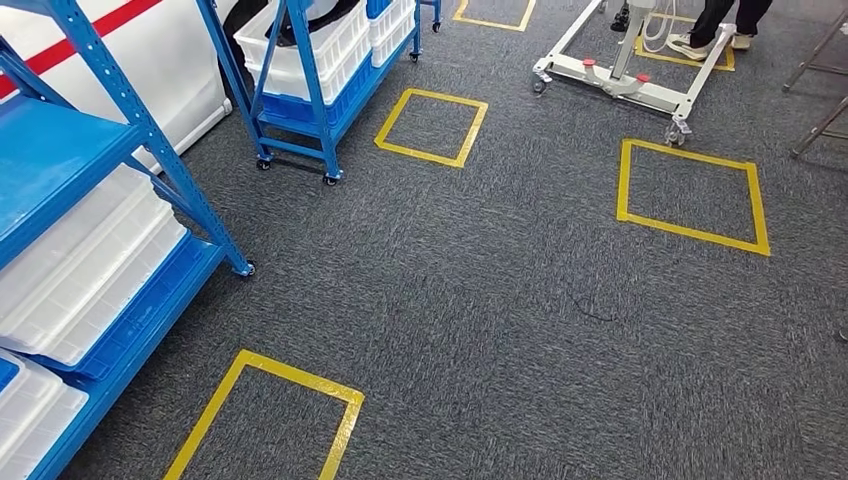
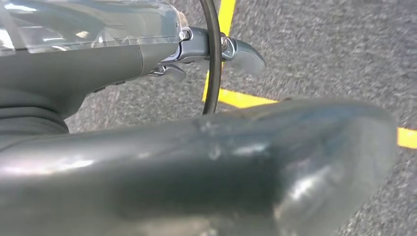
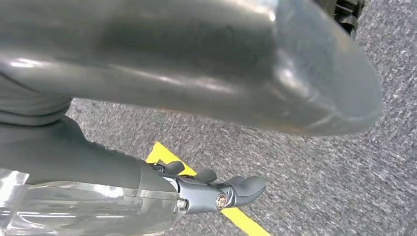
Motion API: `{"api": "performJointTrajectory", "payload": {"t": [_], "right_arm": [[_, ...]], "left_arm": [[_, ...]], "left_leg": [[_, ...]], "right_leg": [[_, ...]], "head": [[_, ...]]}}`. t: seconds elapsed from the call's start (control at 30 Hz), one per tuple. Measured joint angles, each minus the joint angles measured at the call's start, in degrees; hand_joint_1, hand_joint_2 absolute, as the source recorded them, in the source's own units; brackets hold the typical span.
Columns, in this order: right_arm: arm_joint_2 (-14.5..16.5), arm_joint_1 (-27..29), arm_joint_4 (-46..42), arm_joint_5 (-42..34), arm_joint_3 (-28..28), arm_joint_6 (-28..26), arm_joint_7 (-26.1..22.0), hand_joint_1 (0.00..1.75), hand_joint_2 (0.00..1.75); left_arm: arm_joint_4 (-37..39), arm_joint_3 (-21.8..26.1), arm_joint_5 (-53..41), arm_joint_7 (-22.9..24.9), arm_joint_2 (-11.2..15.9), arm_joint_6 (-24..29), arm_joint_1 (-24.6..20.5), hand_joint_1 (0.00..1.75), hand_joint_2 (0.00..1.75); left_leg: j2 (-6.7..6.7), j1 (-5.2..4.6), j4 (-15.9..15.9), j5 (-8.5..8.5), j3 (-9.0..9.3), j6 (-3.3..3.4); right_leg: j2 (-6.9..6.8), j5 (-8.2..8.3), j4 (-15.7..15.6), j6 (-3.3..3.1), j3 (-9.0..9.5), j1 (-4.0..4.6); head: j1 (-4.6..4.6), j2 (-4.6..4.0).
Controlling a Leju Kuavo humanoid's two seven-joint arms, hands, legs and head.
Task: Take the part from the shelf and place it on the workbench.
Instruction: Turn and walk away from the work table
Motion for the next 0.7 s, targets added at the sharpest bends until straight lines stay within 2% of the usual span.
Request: {"api": "performJointTrajectory", "payload": {"t": [0.1, 0.17, 0.2, 0.27, 0.3, 0.33, 0.37, 0.4, 0.47, 0.5, 0.53, 0.6, 0.63, 0.67, 0.7], "right_arm": [[0.02, -0.14, 0.01, -0.05, -0.21, -0.22, 0.6, 0.0, 0.0], [0.01, -0.14, 0.01, -0.13, -0.66, -0.71, 1.47, 0.0, 0.0], [-0.01, -0.13, 0.01, -0.09, -0.91, -1.06, 2.11, 0.0, 0.0], [-0.04, -0.04, 0.01, 0.2, -1.25, -1.8, 3.39, 0.0, 0.0], [-0.07, 0.03, 0.01, 0.37, -1.33, -2.03, 3.86, 0.0, 0.0], [-0.1, 0.13, 0.01, 0.48, -1.38, -2.16, 4.19, 0.0, 0.0], [-0.15, 0.23, 0.01, 0.53, -1.42, -2.22, 4.4, 0.0, 0.0], [-0.21, 0.32, 0.01, 0.62, -1.48, -2.25, 4.68, 0.0, 0.0], [-0.32, 0.46, 0.03, 0.97, -1.67, -2.3, 5.65, 0.0, 0.0], [-0.34, 0.5, 0.04, 1.23, -1.77, -2.32, 6.31, 0.0, 0.0], [-0.38, 0.52, 0.05, 1.49, -1.86, -2.33, 6.93, 0.0, 0.0], [-0.46, 0.49, 0.05, 1.86, -1.99, -2.32, 7.75, 0.0, 0.0], [-0.51, 0.49, 0.05, 1.96, -2.06, -2.32, 7.97, 0.0, 0.0], [-0.55, 0.51, 0.05, 2.03, -2.14, -2.31, 8.09, 0.0, 0.0], [-0.58, 0.57, 0.05, 2.12, -2.22, -2.31, 8.24, 0.0, 0.0]], "left_arm": [[0.0, 0.01, 0.11, -0.39, 0.35, 0.0, -0.02, 0.0, 0.0], [0.0, 0.02, 0.23, -0.55, 0.42, 0.01, -0.06, 0.0, 0.0], [0.0, 0.02, 0.31, -0.6, 0.42, 0.03, -0.11, 0.0, 0.0], [0.01, 0.03, 0.46, -0.65, 0.42, 0.13, -0.11, 0.0, 0.0], [0.02, 0.04, 0.5, -0.65, 0.42, 0.2, -0.08, 0.0, 0.0], [0.02, 0.05, 0.52, -0.65, 0.42, 0.26, -0.05, 0.0, 0.0], [0.02, 0.06, 0.53, -0.65, 0.42, 0.3, -0.03, 0.0, 0.0], [0.02, 0.07, 0.54, -0.64, 0.41, 0.32, -0.04, 0.0, 0.0], [0.02, 0.07, 0.62, -0.63, 0.37, 0.33, -0.16, 0.0, 0.0], [0.02, 0.07, 0.73, -0.62, 0.37, 0.33, -0.26, 0.0, 0.0], [0.02, 0.08, 0.84, -0.61, 0.37, 0.34, -0.31, 0.0, 0.0], [0.02, 0.09, 0.99, -0.55, 0.39, 0.36, -0.24, 0.0, 0.0], [0.02, 0.1, 1.0, -0.51, 0.41, 0.37, -0.12, 0.0, 0.0], [0.02, 0.1, 1.0, -0.49, 0.42, 0.37, -0.03, 0.0, 0.0], [0.02, 0.11, 1.01, -0.47, 0.42, 0.38, -0.02, 0.0, 0.0]], "left_leg": [[-0.03, -0.06, -1.02, 0.19, 0.21, 1.01], [-0.05, 0.17, -1.58, 0.63, 0.42, 1.76], [-0.09, 0.29, -1.81, 0.83, 0.47, 2.07], [-0.34, 0.27, -1.84, 0.97, 0.22, 2.29], [-0.56, 0.27, -1.82, 0.99, 0.13, 2.28], [-0.87, 0.3, -1.8, 1.0, 0.1, 2.25], [-1.28, 0.34, -1.76, 1.0, 0.13, 2.19], [-1.79, 0.42, -1.71, 0.99, 0.19, 2.06], [-2.85, 0.55, -1.51, 0.94, 0.12, 1.49], [-3.35, 0.57, -1.43, 0.98, -0.04, 1.07], [-3.83, 0.6, -1.41, 1.07, -0.24, 0.62], [-4.73, 0.77, -1.6, 1.3, -0.56, -0.26], [-4.49, 0.88, -1.39, 1.12, -0.7, -0.56], [-3.71, 0.93, -0.39, 0.39, -1.18, -0.77], [-2.66, 0.94, 1.86, -1.04, -2.2, -0.87]], "right_leg": [[0.0, -0.06, 0.15, 0.76, -0.15, -0.02], [0.36, -1.44, 1.87, 1.49, -0.8, -0.19], [0.59, -3.06, 4.37, 1.86, -1.93, -0.36], [0.84, -6.92, 11.85, 2.42, -5.52, -0.86], [0.85, -8.01, 15.01, 2.63, -7.06, -1.11], [0.85, -7.96, 16.33, 2.8, -7.72, -1.35], [0.91, -6.77, 15.44, 2.94, -7.27, -1.59], [1.19, -4.7, 12.31, 3.03, -5.71, -1.83], [3.27, -1.27, 4.33, 3.05, -1.88, -2.18], [4.12, -0.47, 1.7, 2.96, -0.7, -2.2], [4.66, -0.38, 0.55, 2.78, -0.23, -2.09], [3.75, -0.28, 0.27, 2.06, -0.15, -1.83], [3.18, -0.15, 0.04, 1.59, -0.03, -1.8], [2.57, -0.02, -0.22, 1.05, 0.08, -1.77], [1.93, 0.07, -0.43, 0.59, 0.15, -1.74]], "head": [[0.0, 0.0], [0.0, 0.0], [0.0, 0.0], [0.0, 0.0], [0.0, 0.0], [0.0, 0.0], [0.0, 0.0], [0.0, 0.0], [0.0, 0.0], [0.01, 0.0], [0.01, 0.0], [0.01, 0.0], [0.0, 0.0], [0.0, 0.0], [-0.01, 0.0]]}}
